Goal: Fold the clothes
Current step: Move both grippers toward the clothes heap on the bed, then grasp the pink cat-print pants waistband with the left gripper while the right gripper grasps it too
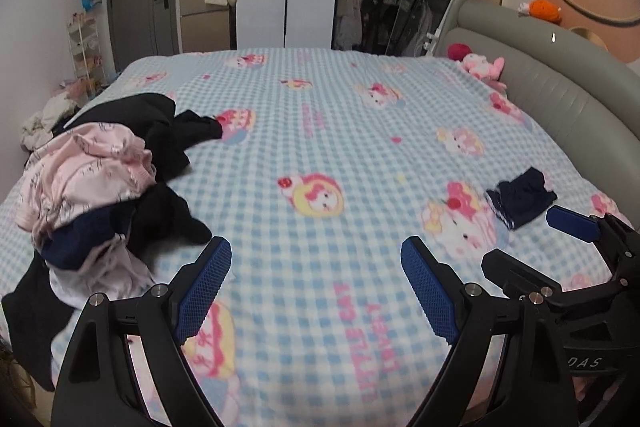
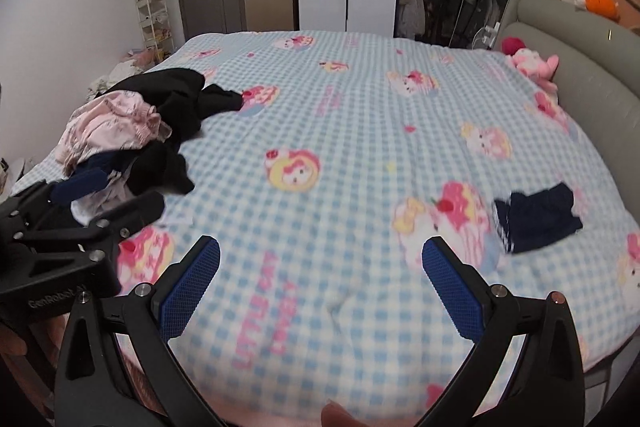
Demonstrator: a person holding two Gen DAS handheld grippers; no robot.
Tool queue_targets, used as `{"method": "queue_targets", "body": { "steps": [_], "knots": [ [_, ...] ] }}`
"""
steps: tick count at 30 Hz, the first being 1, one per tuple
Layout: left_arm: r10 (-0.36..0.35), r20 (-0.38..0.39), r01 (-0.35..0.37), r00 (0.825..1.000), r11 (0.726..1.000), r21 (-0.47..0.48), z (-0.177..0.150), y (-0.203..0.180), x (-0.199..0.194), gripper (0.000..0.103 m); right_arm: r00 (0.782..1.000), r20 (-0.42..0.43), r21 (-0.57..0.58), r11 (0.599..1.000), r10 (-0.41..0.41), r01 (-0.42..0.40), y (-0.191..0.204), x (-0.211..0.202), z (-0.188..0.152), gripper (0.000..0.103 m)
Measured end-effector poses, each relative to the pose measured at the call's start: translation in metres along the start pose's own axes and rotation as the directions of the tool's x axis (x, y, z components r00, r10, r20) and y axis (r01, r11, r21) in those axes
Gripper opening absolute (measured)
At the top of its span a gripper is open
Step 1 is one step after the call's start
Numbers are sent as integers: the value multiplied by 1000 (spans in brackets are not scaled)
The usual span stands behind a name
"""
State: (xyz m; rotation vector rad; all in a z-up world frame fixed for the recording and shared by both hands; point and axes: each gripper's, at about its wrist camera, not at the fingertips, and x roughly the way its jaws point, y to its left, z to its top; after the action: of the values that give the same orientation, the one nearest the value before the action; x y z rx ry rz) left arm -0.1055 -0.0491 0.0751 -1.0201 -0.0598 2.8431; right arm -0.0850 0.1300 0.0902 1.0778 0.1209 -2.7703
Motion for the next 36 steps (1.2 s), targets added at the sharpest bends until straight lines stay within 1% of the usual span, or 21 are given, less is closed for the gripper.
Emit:
{"method": "queue_targets", "body": {
  "steps": [4,8,12,15,17,19,21,24,27,30,33,35,36],
  "knots": [
    [26,16,-26,1000,1000,-12,19,22,10,89,999,26,5,1000,-18,18,15,13,23,102],
    [62,26,-62,998,998,-27,33,55,19,89,1000,9,-3,1000,9,-9,34,37,41,102],
    [129,12,-129,992,991,-40,39,93,28,89,999,-20,-5,999,48,-48,60,64,60,102],
    [181,0,-181,983,982,-49,43,121,34,89,998,-33,7,998,60,-59,81,84,73,102],
    [216,-9,-216,976,975,-54,46,139,38,89,998,-41,-3,999,46,-46,98,98,82,102],
    [250,-17,-250,968,966,-59,49,158,42,89,997,-55,-18,998,59,-61,114,112,90,102],
    [285,-38,-288,958,953,-94,49,187,43,89,994,-74,-36,996,80,-83,131,127,96,102],
    [315,-67,-322,947,930,-177,44,236,44,89,992,-100,-92,992,74,-84,163,150,106,102],
    [319,-96,-333,943,910,-249,37,279,46,89,987,-101,-122,983,122,-134,194,166,115,102],
    [300,-126,-325,945,897,-300,32,310,55,89,977,-116,-138,971,181,-196,224,185,124,102],
    [260,-159,-300,953,892,-338,24,330,72,89,967,-130,-167,956,219,-239,254,204,133,102],
    [231,-180,-283,956,888,-363,19,342,84,89,959,-158,-178,949,235,-262,272,223,134,102],
    [206,-186,-264,961,884,-386,15,347,89,89,955,-175,-182,945,240,-271,281,233,135,102]
  ]
}}
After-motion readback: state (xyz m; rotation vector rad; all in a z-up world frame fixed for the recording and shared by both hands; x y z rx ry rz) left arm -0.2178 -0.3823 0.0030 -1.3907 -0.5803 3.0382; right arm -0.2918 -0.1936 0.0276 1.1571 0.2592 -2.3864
